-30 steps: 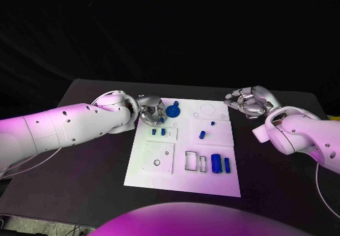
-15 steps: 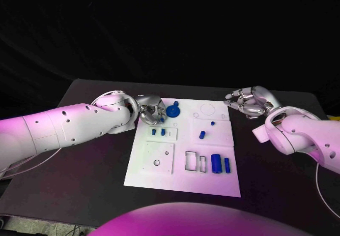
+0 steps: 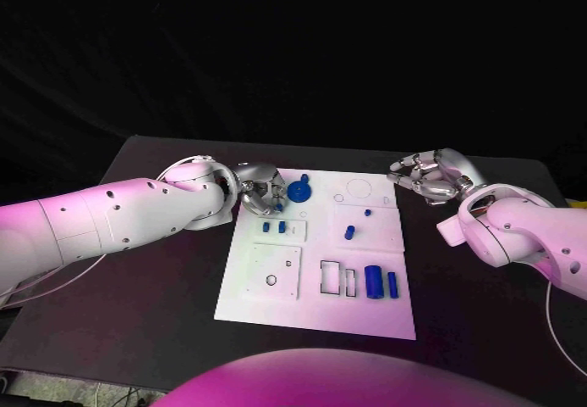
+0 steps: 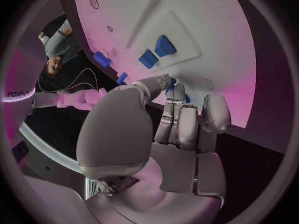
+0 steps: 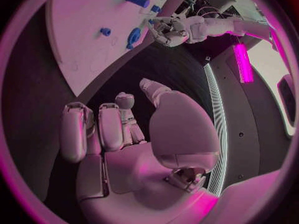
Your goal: Assemble the parts on the task board
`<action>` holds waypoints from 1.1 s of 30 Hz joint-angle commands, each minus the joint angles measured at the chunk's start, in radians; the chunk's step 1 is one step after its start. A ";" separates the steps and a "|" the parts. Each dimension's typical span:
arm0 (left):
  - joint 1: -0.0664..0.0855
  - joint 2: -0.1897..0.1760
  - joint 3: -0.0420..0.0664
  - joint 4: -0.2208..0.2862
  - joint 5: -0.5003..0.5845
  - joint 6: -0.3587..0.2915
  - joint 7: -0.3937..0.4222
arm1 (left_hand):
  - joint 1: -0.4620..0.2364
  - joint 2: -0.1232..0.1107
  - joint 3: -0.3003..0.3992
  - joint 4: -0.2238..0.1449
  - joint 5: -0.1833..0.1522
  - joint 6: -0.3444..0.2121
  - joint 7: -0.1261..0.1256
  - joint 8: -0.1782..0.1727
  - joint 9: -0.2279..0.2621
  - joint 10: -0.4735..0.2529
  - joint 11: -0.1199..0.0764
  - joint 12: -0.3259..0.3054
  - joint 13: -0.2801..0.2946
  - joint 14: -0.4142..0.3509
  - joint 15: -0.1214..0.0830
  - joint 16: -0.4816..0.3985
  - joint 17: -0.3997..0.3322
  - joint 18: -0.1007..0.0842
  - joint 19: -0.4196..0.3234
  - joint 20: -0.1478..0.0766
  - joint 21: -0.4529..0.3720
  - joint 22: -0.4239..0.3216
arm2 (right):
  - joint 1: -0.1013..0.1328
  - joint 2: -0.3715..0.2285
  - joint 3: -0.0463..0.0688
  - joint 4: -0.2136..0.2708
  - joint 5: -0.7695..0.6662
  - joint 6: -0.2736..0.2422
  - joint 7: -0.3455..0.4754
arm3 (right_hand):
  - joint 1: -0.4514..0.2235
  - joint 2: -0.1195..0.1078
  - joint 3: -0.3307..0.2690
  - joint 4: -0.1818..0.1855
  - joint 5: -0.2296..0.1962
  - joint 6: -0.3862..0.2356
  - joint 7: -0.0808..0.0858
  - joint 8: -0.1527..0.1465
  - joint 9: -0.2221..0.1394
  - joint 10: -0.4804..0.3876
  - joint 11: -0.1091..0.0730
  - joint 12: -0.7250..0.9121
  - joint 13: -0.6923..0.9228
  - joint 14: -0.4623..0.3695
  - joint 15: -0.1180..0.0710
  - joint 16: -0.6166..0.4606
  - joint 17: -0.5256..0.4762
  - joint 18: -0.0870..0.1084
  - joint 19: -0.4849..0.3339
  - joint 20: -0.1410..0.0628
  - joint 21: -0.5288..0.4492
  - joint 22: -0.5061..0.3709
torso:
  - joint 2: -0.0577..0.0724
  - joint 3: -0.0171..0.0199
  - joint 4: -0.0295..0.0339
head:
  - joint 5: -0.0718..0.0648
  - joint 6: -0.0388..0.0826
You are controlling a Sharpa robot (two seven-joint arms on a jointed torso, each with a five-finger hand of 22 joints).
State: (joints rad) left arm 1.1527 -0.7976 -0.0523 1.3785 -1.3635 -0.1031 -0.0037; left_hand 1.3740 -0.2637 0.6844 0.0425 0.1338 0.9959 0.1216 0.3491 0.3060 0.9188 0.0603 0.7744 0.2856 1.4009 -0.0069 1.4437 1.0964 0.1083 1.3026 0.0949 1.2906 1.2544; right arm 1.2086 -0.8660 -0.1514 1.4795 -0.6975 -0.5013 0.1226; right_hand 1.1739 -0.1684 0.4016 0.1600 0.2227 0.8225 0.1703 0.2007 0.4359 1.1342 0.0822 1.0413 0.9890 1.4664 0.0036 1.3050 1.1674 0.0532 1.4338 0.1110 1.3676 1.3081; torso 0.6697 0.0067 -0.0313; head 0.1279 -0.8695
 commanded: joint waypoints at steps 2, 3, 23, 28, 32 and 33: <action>-0.001 -0.001 0.000 0.005 0.009 -0.009 0.014 | 0.003 0.005 0.006 0.000 -0.002 0.009 0.002 0.004 0.001 0.000 -0.005 0.004 0.001 0.005 -0.001 0.006 0.006 -0.015 0.004 -0.001 0.004 0.001 | -0.001 0.001 0.000 0.000 -0.013 0.013 -0.001 | 0.005 0.007 -0.002 0.005 0.006 -0.007 -0.001 0.005 -0.001 -0.010 0.000 0.000 -0.001 0.010 0.000 -0.004 -0.001 0.006 -0.007 -0.002 -0.007 0.095 | 0.000 -0.0005 0.0001 | -0.001 0.000; -0.001 -0.002 0.000 0.005 0.009 -0.009 0.014 | 0.003 0.005 0.006 0.000 -0.002 0.009 0.002 0.005 0.002 0.000 -0.005 0.004 0.002 0.005 -0.001 0.006 0.006 -0.015 0.004 -0.001 0.003 0.001 | -0.002 0.001 0.000 0.000 -0.013 0.013 -0.001 | 0.005 0.007 -0.002 0.005 0.006 -0.007 -0.001 0.005 -0.001 -0.010 0.000 0.000 -0.001 0.010 0.000 -0.004 -0.001 0.006 -0.007 -0.002 -0.007 0.095 | 0.000 -0.0007 0.0002 | 0.000 0.000; -0.003 -0.001 0.000 0.001 0.015 0.001 0.015 | -0.008 -0.009 0.004 0.003 -0.001 -0.031 0.009 -0.019 -0.004 -0.011 -0.001 0.017 0.008 0.005 0.001 0.010 0.012 -0.015 0.002 -0.001 0.001 0.001 | -0.003 0.001 0.000 0.000 -0.013 0.012 -0.001 | 0.005 0.007 -0.002 0.005 0.006 -0.007 -0.001 0.005 -0.001 -0.010 0.000 0.000 -0.001 0.010 0.000 -0.004 -0.001 0.006 -0.007 -0.002 -0.007 0.095 | 0.000 0.0006 -0.0010 | 0.002 0.001; -0.003 -0.001 0.000 0.001 0.017 0.004 0.017 | -0.015 -0.016 0.000 0.006 -0.001 -0.042 0.011 -0.027 -0.007 -0.017 0.001 0.020 0.010 0.003 0.003 0.009 0.008 -0.014 -0.001 0.001 -0.002 -0.002 | -0.003 0.001 0.000 -0.001 -0.013 0.012 -0.001 | 0.005 0.007 -0.002 0.005 0.006 -0.007 -0.001 0.005 -0.001 -0.010 0.000 0.000 -0.001 0.010 0.000 -0.004 -0.001 0.006 -0.007 -0.002 -0.007 0.095 | 0.000 0.0004 -0.0011 | 0.001 0.000; -0.003 -0.002 0.000 0.002 0.018 0.003 0.020 | -0.022 -0.021 -0.007 0.008 -0.001 -0.048 0.012 -0.031 -0.008 -0.022 0.002 0.023 0.012 -0.001 0.004 0.007 0.001 -0.013 -0.004 0.002 -0.006 -0.005 | -0.003 0.001 0.000 -0.001 -0.013 0.012 -0.001 | 0.005 0.007 -0.002 0.005 0.006 -0.007 -0.001 0.005 -0.001 -0.010 0.000 0.000 -0.001 0.010 0.000 -0.004 -0.001 0.006 -0.007 -0.002 -0.007 0.095 | 0.000 0.0004 -0.0003 | -0.002 -0.001; -0.003 -0.002 0.000 0.002 0.018 0.003 0.021 | -0.023 -0.022 -0.008 0.009 -0.001 -0.049 0.013 -0.033 -0.009 -0.023 0.003 0.023 0.012 -0.001 0.004 0.007 0.002 -0.014 -0.004 0.002 -0.006 -0.005 | -0.003 0.001 0.000 -0.001 -0.013 0.012 -0.001 | 0.005 0.007 -0.002 0.005 0.006 -0.007 -0.001 0.005 -0.001 -0.010 0.000 0.000 -0.001 0.010 0.000 -0.004 -0.001 0.006 -0.007 -0.002 -0.007 0.095 | 0.000 0.0004 -0.0003 | -0.002 -0.001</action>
State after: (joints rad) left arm 1.1500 -0.8005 -0.0523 1.3781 -1.3544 -0.1057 0.0023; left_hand 1.3554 -0.2823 0.6787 0.0482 0.1338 0.9521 0.1324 0.3218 0.2986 0.9014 0.0634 0.7935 0.2970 1.4008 -0.0068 1.4475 1.0987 0.1083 1.3026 0.0948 1.2889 1.2497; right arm 1.2060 -0.8657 -0.1516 1.4782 -0.7000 -0.5013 0.1205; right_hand 1.1739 -0.1684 0.4016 0.1599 0.2227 0.8229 0.1699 0.2007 0.4360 1.1342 0.0823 1.0413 0.9890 1.4664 0.0036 1.3050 1.1675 0.0531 1.4338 0.1110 1.3676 1.3077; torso 0.6696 0.0072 -0.0318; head 0.1276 -0.8698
